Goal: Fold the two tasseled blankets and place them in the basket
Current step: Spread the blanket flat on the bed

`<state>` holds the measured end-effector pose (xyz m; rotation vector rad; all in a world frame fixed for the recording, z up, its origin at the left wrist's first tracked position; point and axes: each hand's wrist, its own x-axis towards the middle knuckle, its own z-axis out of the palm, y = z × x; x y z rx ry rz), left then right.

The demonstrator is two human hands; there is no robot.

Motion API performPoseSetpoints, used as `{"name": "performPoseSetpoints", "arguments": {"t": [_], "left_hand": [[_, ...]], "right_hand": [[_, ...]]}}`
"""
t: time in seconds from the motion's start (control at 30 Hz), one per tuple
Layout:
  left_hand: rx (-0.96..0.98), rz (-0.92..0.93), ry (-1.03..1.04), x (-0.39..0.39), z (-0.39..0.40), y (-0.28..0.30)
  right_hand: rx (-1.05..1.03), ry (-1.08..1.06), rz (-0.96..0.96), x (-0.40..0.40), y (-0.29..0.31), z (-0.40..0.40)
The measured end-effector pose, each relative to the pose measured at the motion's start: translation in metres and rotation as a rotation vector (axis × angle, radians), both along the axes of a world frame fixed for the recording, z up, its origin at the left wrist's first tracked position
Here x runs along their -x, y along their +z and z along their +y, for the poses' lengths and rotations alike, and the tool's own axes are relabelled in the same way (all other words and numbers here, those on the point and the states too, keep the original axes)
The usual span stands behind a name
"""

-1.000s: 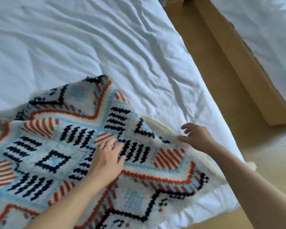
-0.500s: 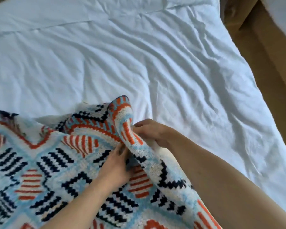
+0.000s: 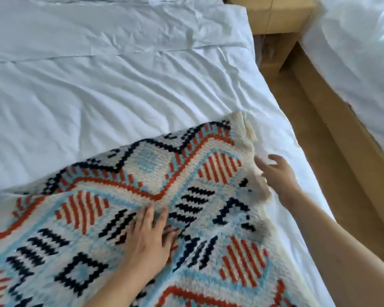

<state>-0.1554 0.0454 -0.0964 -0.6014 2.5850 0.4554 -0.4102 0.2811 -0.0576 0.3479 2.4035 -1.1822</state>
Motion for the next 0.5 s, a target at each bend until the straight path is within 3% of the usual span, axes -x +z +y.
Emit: {"name": "performPoseSetpoints", "arguments": {"t": [0.1,0.2,0.27,0.3,0.4,0.47,0.5], "left_hand": [[0.012,0.034,-0.033,-0.011,0.017,0.003],[0.018,0.333,-0.099,-0.039,0.043,0.013],[0.032,0.555,-0.268,-0.071,0.069,0.010],[-0.007,0.558,-0.375,-0.087,0.083,0.009],[-0.080,0.180,-0.677,-0.134,0.125,-0.001],[-0.067,-0.083,-0.725,-0.158,0.149,-0.005],[-0.057,-0.130,-0.711,-0.168,0.159,-0.009]], "right_hand": [[-0.139,0.141,-0.147,-0.091,-0.016,0.064],[-0.330,0.215,-0.269,-0.185,-0.023,0.129],[-0.406,0.205,-0.289,-0.236,-0.029,0.167],[-0.415,0.171,-0.279,-0.255,-0.030,0.182],[-0.381,0.084,-0.248,-0.285,-0.019,0.213],[-0.377,0.016,-0.178,-0.292,-0.009,0.235],[-0.401,-0.031,-0.150,-0.295,-0.004,0.248]]}}
